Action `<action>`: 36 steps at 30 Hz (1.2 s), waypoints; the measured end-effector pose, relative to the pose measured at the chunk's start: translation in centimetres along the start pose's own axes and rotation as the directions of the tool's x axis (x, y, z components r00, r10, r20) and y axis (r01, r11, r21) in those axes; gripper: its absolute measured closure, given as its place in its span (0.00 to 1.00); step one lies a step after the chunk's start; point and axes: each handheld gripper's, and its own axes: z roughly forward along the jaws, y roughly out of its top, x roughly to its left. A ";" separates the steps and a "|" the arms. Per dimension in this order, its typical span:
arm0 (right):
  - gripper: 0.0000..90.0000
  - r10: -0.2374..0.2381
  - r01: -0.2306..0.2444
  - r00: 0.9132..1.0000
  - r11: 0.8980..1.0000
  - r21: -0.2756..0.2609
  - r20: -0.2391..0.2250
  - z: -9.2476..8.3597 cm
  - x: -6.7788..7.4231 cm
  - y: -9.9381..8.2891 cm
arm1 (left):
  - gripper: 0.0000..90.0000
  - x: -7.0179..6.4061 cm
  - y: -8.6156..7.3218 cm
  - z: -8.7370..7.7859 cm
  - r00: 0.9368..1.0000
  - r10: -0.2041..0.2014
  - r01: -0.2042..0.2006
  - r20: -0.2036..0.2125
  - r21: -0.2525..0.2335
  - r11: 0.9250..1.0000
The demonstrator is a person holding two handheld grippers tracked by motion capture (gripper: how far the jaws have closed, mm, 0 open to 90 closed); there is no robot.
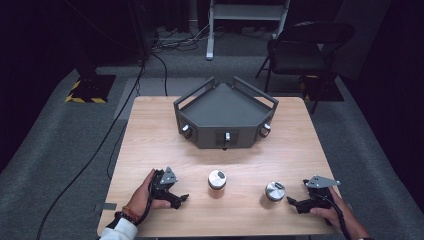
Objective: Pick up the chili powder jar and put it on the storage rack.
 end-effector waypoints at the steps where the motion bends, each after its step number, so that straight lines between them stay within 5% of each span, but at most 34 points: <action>1: 0.00 0.000 0.000 1.000 1.000 0.001 0.001 0.0 0.0 0.0 | 0.00 0.0 0.0 0.0 1.000 -0.005 0.005 -0.005 -0.001 1.000; 8: 0.00 -0.002 0.002 1.000 1.000 0.002 -0.002 -0.1 0.0 0.0 | 0.02 -0.1 -0.3 -0.2 0.999 -0.031 0.031 -0.014 -0.018 0.999; 17: 0.00 -0.003 0.003 1.000 1.000 0.005 -0.002 -0.1 0.0 0.1 | 0.02 -0.9 -0.7 -2.0 0.997 -0.020 0.012 -0.068 -0.117 0.993; 36: 0.00 -0.003 0.003 1.000 1.000 0.005 -0.002 0.1 0.0 0.2 | 0.01 -2.1 0.0 -3.0 1.000 0.017 -0.021 -0.027 -0.162 0.987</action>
